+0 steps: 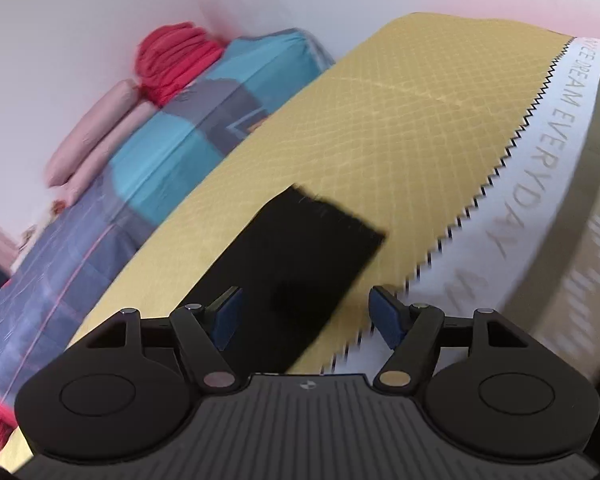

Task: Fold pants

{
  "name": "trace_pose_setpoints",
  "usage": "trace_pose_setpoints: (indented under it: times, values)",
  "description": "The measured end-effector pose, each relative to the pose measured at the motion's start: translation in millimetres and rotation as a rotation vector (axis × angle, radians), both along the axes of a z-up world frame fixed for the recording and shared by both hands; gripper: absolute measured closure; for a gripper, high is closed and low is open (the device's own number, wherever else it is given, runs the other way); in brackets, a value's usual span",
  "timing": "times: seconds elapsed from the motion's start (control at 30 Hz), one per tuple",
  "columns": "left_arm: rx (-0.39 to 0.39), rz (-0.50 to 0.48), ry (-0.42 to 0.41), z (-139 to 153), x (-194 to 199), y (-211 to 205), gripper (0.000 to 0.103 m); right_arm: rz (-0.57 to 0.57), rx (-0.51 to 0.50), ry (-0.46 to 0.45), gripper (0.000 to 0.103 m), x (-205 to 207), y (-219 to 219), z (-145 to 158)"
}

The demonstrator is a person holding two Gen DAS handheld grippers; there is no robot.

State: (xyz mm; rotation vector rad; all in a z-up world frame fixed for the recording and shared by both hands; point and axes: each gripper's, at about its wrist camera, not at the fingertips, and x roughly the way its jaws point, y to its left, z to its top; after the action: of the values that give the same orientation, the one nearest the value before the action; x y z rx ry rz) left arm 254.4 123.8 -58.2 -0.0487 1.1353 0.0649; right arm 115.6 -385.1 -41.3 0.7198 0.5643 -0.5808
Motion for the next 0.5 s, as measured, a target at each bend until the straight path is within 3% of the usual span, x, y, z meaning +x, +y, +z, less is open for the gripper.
trace_pose_setpoints:
  times: [0.03,0.07,0.1,0.13,0.17,0.23,0.3,0.33,0.37,0.47,0.5]
  values:
    - [-0.003,0.0,-0.002,-1,-2,1,0.0,-0.01,-0.017,0.008,0.036,6,0,0]
    - [-0.004,0.0,-0.001,-2,-2,1,0.0,0.006,-0.037,0.028,0.051,13,3,0]
    - [-0.002,-0.001,0.001,-1,-1,2,0.0,0.065,-0.052,0.05,0.093,22,8,1]
    - [0.003,-0.003,0.005,-1,-1,1,0.0,0.127,-0.052,0.062,0.091,27,11,3]
    - [0.008,-0.005,0.007,0,0,0,0.0,0.183,-0.118,0.095,0.092,30,16,11]
    - [0.009,-0.006,0.008,0,0,-4,0.0,0.155,-0.251,0.127,0.095,24,1,20]
    - [0.007,-0.008,0.002,-1,-1,-4,0.0,0.019,-0.156,0.162,0.096,10,-42,11]
    - [0.013,-0.01,-0.001,-1,-2,-4,0.0,0.003,-0.11,0.135,0.096,3,-54,7]
    - [0.016,-0.012,-0.004,-1,-2,-5,0.0,0.017,-0.11,0.125,0.096,1,-56,7]
    - [0.016,-0.013,-0.001,0,-2,-5,0.0,0.075,-0.234,0.207,0.096,12,-36,11]
    - [0.017,-0.011,0.006,0,-1,-5,0.0,0.065,-0.235,0.225,0.088,14,-33,12]
